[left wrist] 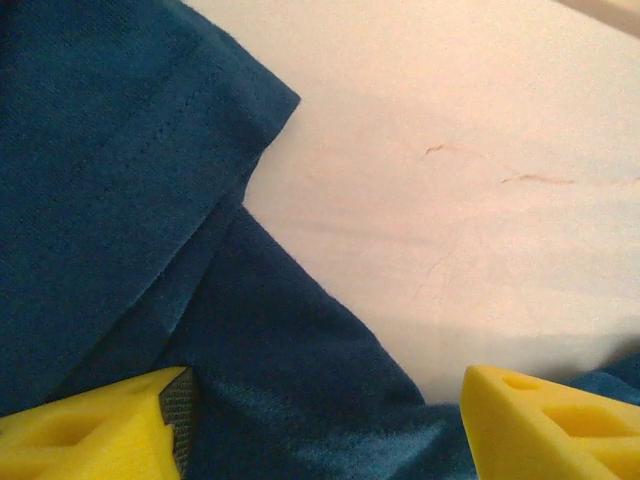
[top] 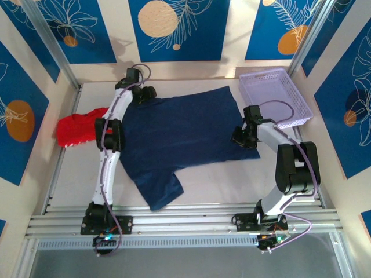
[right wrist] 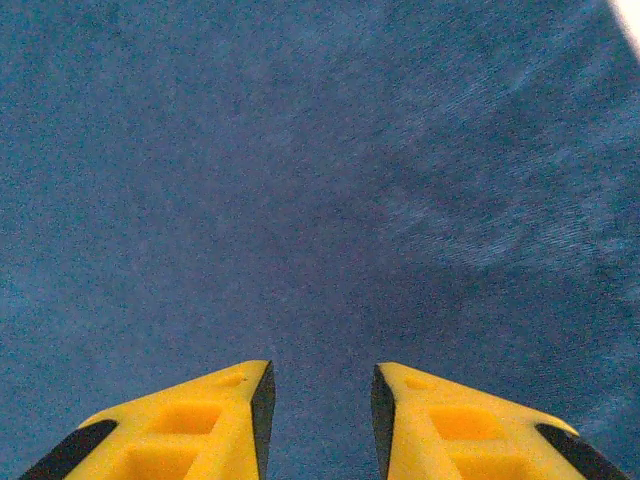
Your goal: Fold the inside-out t-shirt
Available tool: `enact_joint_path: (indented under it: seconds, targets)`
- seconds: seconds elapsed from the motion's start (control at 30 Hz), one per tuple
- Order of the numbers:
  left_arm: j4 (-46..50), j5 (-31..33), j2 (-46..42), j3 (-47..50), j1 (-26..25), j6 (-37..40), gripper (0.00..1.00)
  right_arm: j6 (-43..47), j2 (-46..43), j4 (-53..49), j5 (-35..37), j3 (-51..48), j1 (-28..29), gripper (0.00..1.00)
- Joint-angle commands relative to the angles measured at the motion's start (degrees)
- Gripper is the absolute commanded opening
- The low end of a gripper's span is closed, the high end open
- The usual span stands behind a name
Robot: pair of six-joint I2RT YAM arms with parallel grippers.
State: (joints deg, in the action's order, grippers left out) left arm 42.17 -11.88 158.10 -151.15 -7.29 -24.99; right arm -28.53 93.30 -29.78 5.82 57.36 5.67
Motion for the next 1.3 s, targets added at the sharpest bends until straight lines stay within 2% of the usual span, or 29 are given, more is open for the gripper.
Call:
enact_joint_path:
  seconds: [0.0,0.17,0.43,0.63,0.8,0.93,1.0,1.17,1.27]
  targets:
    - [-0.6,-3.6,4.0,-2.4,-0.1,-3.2,0.7,-0.7,1.6,-3.2,-1.8,-0.1,1.1,0.33]
    - [-5.1,-7.0,7.2,-7.2,-0.7,-7.2,0.71,-1.6,2.5,-5.8,-2.6,-1.5,2.6,0.33]
    - [-14.4,-5.9,8.1,-9.7,-0.9,-11.4,0.72,-4.7,2.2,-5.5,-5.2,-5.0,5.9,0.33]
    - [-15.1,-1.7,1.0,-9.8,-0.5,-6.1,0.78,-6.1,-0.9,-4.2,-9.3,-4.6,8.5,0.33]
    - [-10.2,-2.9,-7.7,-5.3,-0.4,-2.1,0.81,-4.4,-7.1,-5.7,-4.2,-6.1,6.4,0.4]
    - [-7.0,-4.4,-17.7,8.3,-1.2,-0.9,0.84,-1.7,-10.9,-6.4,0.1,-6.9,1.6,0.45]
    - [-9.6,-5.1,-25.6,21.6,-2.0,-1.0,0.84,-0.8,-11.3,-5.6,-0.6,-6.7,0.2,0.46]
    - [-24.0,-5.2,-45.9,59.0,-4.9,-5.0,0.84,-1.5,-8.4,-1.2,-3.9,-6.4,1.8,0.47]
    - [-28.3,-3.5,-56.3,77.2,-7.5,-6.9,0.84,-1.3,-5.1,-0.5,-4.7,-5.5,1.1,0.47]
